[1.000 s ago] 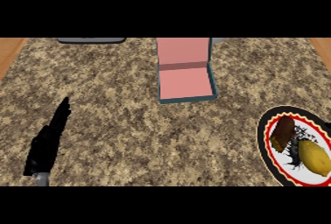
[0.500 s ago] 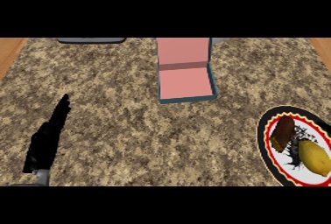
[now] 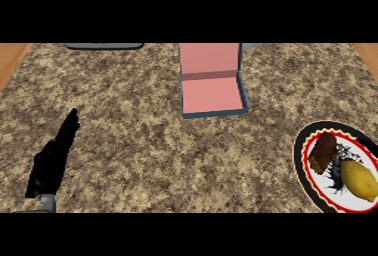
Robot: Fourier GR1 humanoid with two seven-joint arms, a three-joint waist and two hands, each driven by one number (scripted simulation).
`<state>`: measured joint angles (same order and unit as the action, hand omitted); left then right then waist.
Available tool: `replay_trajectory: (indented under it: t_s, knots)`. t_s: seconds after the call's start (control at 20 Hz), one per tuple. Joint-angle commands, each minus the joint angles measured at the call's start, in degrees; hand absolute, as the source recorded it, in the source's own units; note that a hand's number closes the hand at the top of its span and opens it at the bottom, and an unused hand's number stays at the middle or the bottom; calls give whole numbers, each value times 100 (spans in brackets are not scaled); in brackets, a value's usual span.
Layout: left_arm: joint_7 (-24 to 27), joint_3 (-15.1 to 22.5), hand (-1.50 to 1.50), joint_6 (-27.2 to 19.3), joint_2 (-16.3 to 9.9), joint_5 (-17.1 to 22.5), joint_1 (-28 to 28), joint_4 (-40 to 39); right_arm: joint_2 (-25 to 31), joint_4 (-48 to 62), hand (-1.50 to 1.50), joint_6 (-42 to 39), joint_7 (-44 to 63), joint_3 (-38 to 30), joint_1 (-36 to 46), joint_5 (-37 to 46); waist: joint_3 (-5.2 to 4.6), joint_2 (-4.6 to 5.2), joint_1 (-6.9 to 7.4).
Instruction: Pick the lemon from the plate and place it in the cardboard box
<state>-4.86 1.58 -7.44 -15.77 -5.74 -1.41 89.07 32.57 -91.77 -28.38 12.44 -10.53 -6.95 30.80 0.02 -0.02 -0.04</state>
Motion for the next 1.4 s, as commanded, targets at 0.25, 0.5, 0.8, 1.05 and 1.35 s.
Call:
replay_trajectory:
  t_s: [0.25, 0.5, 0.8, 1.05, 1.35]
  knots:
    - [59, -182, 0, 114, 257, -277, 339, -360, -188, 689, -150, 217, -791, -34, -23, 749, -1, 2, -6]
    - [15, -245, 0, 393, 276, -162, 137, -152, -643, 556, 150, -21, -351, -12, 215, 616, -2, 0, 1]
    - [134, -291, 0, 134, 359, -449, 319, -416, -446, 674, 150, 1266, -978, -11, 179, 1560, -1, 7, -11]
    - [38, -383, 0, 320, 315, -376, 32, -61, -583, 394, 150, 1657, -1322, -137, -92, 1701, -2, -2, -11]
    - [155, 169, 0, 620, 426, -395, 486, 2, 468, 886, 150, 776, -2872, 902, 2286, 1721, 36, 337, 1248]
